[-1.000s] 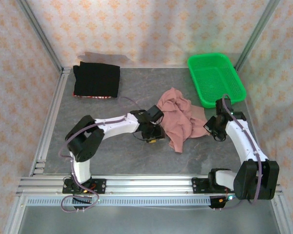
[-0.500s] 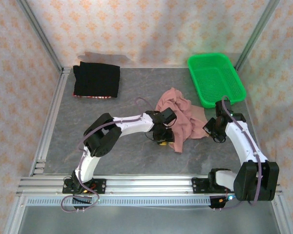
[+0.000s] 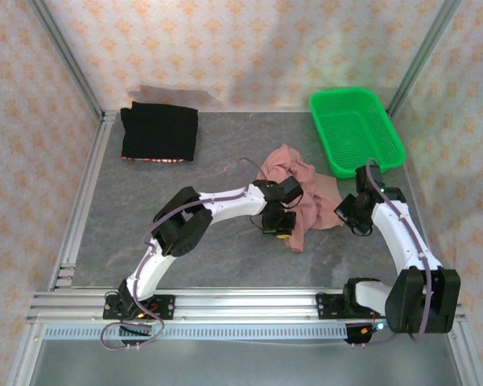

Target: Fold and stack the t-shirts

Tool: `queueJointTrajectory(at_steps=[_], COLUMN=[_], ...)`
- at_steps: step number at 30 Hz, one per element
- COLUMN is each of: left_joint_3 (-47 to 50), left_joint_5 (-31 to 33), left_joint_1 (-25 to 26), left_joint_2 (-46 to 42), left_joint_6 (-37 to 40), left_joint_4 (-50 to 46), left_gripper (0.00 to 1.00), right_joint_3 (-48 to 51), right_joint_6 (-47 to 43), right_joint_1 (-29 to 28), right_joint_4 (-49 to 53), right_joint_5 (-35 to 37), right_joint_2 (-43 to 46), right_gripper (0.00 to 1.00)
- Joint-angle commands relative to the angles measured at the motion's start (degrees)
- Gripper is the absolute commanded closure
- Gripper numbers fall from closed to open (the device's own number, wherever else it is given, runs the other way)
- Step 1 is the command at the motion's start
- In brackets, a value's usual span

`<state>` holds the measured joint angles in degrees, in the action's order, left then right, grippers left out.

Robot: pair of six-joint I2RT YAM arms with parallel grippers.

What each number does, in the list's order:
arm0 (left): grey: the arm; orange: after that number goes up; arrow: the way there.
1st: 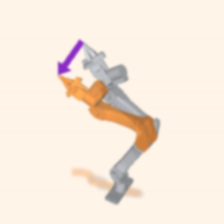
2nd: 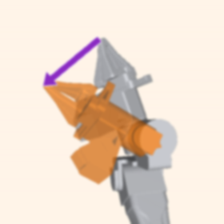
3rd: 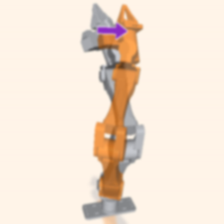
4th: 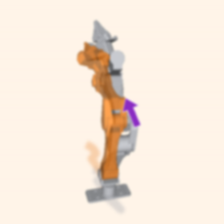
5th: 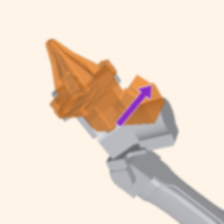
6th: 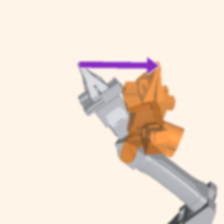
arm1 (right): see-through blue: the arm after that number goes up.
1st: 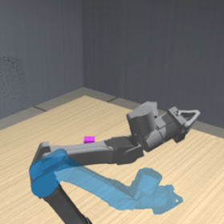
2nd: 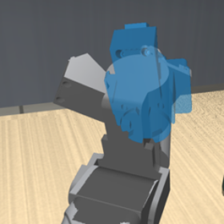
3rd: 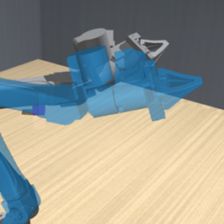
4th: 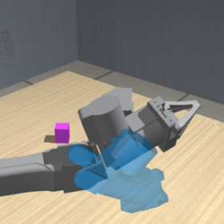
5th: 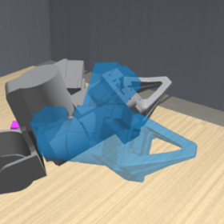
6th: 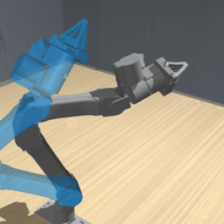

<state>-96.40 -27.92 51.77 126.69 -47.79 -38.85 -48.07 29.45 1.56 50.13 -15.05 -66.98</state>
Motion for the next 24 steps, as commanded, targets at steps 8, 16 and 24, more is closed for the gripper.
queueJointTrajectory(at_steps=[8,16,24], left_joint_3=[-7.4,-15.2,-18.7], left_joint_5=[18.0,21.5,13.6], left_joint_1=[-14.9,-32.1,-46.1], left_joint_2=[-31.1,-43.4,-45.0], left_joint_6=[9.6,15.0,15.3], left_joint_4=[-23.7,-30.0,-27.0], left_gripper=[1.00,1.00,1.00], right_joint_3=[-24.3,-48.6,-58.6], right_joint_6=[-2.8,-1.5,-2.0], right_joint_1=[1.3,4.6,5.0], right_joint_4=[-0.7,1.1,-1.4], right_joint_5=[-4.7,-8.4,-11.6], right_joint_2=[-4.1,-12.7,-16.3], right_gripper=[1.00,1.00,1.00])
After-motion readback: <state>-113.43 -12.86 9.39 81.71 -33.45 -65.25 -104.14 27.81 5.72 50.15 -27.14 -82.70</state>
